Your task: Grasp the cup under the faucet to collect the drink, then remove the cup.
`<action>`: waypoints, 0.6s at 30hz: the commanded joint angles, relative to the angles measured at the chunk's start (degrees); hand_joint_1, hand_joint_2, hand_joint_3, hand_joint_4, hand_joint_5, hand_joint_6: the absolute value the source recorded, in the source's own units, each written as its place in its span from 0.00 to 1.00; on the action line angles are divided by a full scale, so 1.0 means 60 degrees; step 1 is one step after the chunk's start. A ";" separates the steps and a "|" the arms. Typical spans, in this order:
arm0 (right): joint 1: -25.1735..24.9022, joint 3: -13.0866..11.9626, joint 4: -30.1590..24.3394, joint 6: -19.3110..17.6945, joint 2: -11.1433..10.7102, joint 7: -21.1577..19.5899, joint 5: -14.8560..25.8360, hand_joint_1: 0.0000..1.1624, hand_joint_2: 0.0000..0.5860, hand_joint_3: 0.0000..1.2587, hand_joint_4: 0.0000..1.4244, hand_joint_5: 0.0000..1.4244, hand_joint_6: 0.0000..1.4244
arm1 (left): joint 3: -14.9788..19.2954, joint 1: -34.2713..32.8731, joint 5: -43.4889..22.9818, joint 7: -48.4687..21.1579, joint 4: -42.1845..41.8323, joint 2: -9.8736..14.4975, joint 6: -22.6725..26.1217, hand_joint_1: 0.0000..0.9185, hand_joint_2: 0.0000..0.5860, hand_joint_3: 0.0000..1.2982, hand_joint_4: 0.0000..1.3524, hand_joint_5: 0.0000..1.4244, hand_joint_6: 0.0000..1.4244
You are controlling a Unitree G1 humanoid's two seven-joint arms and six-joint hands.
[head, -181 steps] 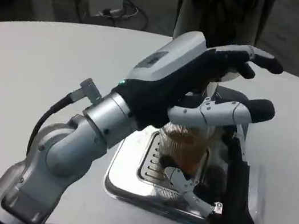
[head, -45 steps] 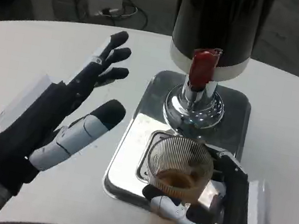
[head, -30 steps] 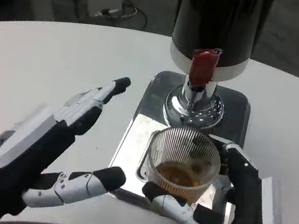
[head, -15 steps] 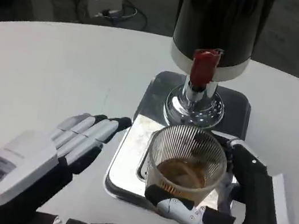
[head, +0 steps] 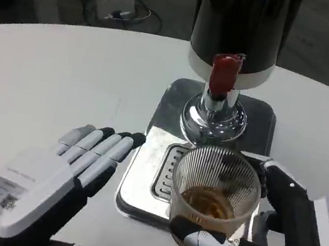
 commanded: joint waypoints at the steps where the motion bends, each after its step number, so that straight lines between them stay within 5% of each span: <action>1: 0.0078 -0.0109 -0.0478 0.0271 0.0181 0.0146 0.0273 0.77 0.13 0.76 0.76 0.91 1.00 | -0.0292 0.0116 0.0221 -0.0304 -0.0405 0.0019 0.0397 0.00 0.18 0.00 0.00 0.00 0.00; 18: 0.0263 -0.0101 -0.0992 0.0682 0.0156 0.0295 -0.0148 0.78 0.13 0.76 0.76 0.91 1.00 | -0.0298 0.0358 -0.0069 -0.0554 -0.0875 0.0199 0.0651 0.00 0.18 0.00 0.00 0.00 0.00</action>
